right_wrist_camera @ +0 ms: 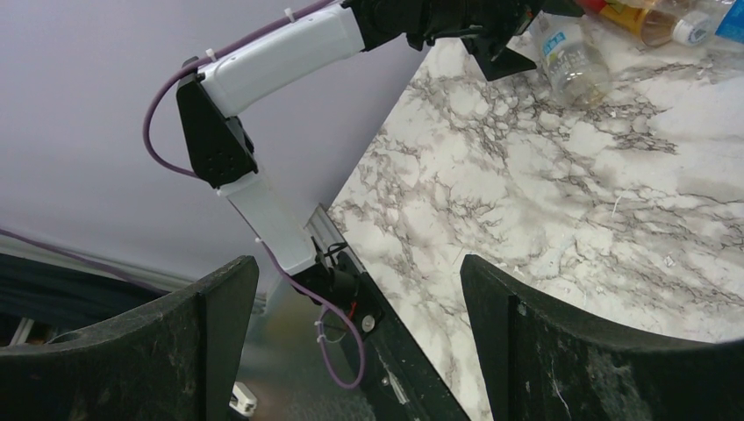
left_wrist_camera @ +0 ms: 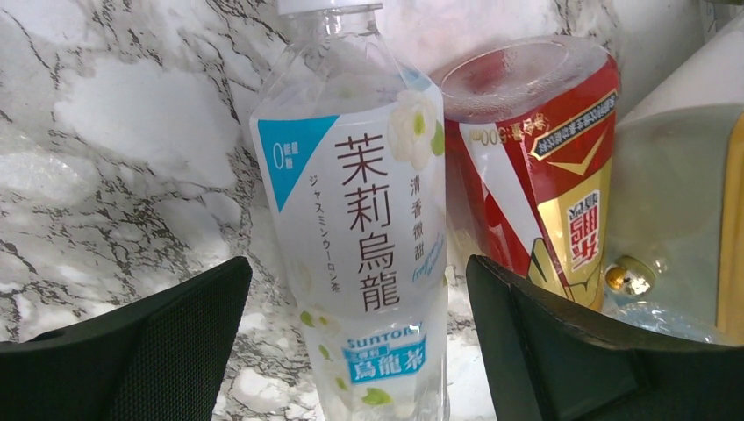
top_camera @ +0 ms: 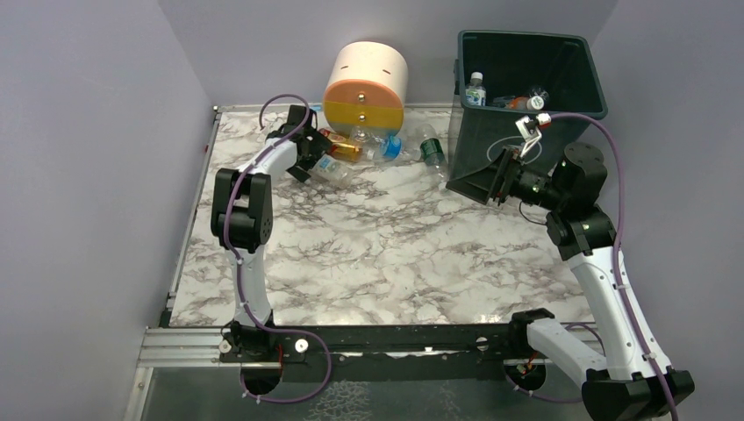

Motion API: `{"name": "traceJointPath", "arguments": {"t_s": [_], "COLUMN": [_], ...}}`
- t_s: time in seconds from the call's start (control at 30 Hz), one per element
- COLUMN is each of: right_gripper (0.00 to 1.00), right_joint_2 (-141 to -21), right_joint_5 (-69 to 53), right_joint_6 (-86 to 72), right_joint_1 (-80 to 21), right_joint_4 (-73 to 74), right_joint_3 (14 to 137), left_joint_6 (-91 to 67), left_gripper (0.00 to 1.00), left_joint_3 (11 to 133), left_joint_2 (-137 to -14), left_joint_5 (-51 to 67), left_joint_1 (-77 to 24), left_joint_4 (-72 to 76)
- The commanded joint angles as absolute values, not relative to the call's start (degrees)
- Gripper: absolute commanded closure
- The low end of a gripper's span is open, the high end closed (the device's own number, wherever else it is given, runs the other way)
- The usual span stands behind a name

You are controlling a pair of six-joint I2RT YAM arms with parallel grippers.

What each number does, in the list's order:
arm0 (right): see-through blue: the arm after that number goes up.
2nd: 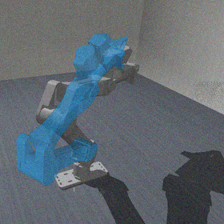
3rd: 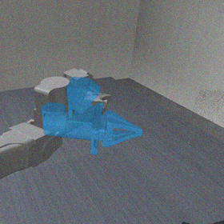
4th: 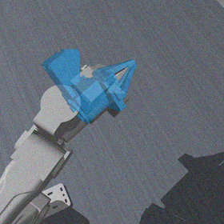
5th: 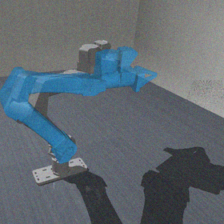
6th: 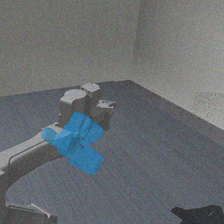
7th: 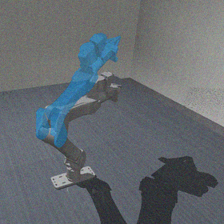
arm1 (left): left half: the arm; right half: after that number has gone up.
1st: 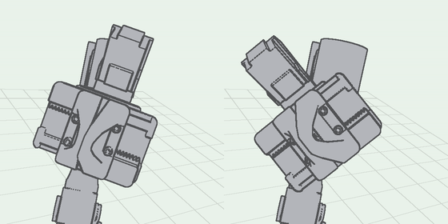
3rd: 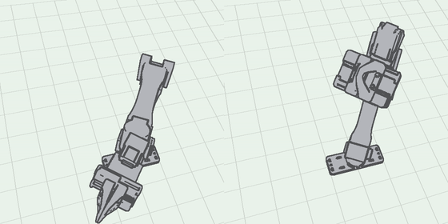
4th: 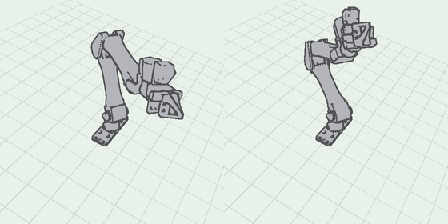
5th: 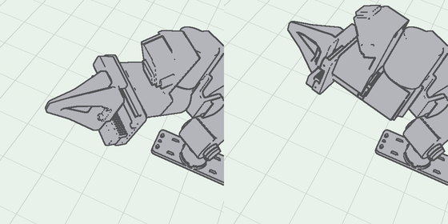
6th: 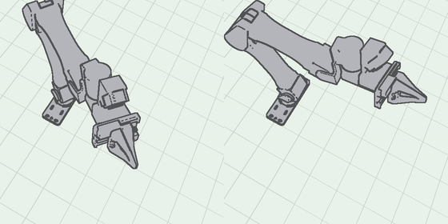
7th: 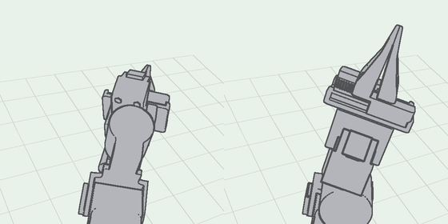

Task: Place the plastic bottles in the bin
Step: Pick up the plastic bottle at the center of the board.

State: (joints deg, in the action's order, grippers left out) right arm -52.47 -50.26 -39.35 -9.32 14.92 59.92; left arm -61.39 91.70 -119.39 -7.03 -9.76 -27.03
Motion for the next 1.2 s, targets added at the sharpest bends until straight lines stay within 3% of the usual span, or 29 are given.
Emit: {"name": "traceJointPath", "arguments": {"t_s": [0.0,0.27,0.73,1.17], "right_gripper": [0.11,0.11,0.11,0.11], "right_joint_2": [-51.4,-51.2,-49.9,-49.2], "right_joint_5": [-50.7,-51.0,-51.2,-50.5], "right_joint_6": [-38.8,-39.8,-40.8,-40.6], "right_joint_1": [-9.7,-9.6,-9.7,-9.7], "right_joint_4": [15.5,14.3,13.4,13.6], "right_joint_3": [59.2,58.0,56.7,55.9], "left_joint_6": [-61.6,-60.3,-58.0,-50.6], "left_gripper": [0.02,0.09,0.31,0.39], "left_joint_3": [90.7,88.2,80.2,66.5], "left_joint_2": [-121.1,-120.1,-112.9,-91.9], "left_joint_5": [-5.8,-5.9,-5.2,2.0], "left_joint_1": [-9.2,-9.2,-9.2,-12.0], "left_joint_4": [-26.1,-25.9,-23.0,-19.5]}}
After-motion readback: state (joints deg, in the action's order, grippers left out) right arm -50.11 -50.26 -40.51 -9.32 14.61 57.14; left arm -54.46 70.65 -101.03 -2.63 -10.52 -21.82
